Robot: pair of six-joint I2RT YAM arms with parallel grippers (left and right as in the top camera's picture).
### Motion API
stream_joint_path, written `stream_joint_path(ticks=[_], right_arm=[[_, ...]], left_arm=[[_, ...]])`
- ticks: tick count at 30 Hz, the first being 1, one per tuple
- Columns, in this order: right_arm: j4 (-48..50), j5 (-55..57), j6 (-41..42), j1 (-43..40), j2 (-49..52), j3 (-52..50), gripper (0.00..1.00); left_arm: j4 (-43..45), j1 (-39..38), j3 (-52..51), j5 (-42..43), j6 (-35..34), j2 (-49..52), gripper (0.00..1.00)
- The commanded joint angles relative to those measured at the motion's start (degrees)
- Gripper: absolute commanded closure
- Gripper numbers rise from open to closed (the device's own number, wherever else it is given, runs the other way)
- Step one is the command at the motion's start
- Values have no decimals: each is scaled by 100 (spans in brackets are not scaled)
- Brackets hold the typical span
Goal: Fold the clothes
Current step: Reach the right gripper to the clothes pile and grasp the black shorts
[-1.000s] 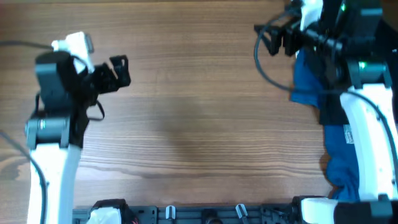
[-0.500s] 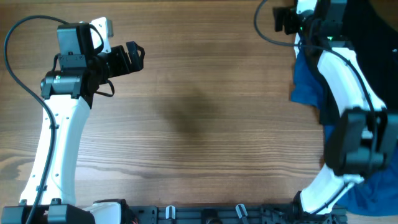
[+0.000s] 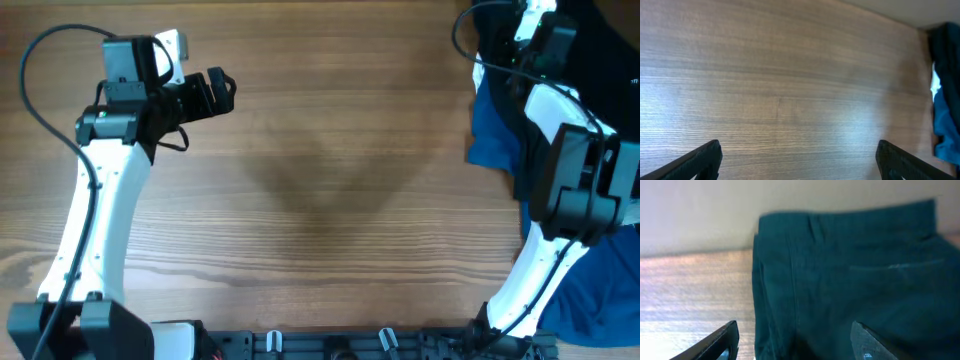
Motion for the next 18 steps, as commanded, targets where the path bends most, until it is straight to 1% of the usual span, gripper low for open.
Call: stream_joint_path(ticks=[1, 5, 7, 8, 9, 11, 12, 13, 16, 18], right_arm=[[205, -85, 170, -26, 334, 59, 28], [249, 177, 175, -31, 560, 59, 30], [225, 330, 175, -42, 629, 59, 38], [205, 374, 173, -42, 632, 59, 53], [208, 424, 157, -42, 629, 66, 65], [70, 514, 160, -42, 588, 149, 81], [-46, 514, 162, -42, 540, 190, 87], [-264, 514, 160, -42, 409, 264, 96], [-826, 455, 164, -42, -114, 468, 96], [-1510, 66, 160, -39, -634, 695, 96]], left_arm=[[22, -98, 118, 46, 33, 162, 2], [22, -98, 118, -22, 33, 195, 3], [22, -98, 118, -120, 33, 195, 2], [22, -98, 118, -153, 33, 195, 3], [24, -98, 118, -179, 33, 195, 3], [66, -98, 118, -219, 33, 195, 4], [92, -98, 118, -232, 33, 195, 4], [133, -98, 118, -262, 33, 195, 5], [219, -98, 118, -282, 33, 195, 9], [234, -98, 118, -284, 33, 195, 14]])
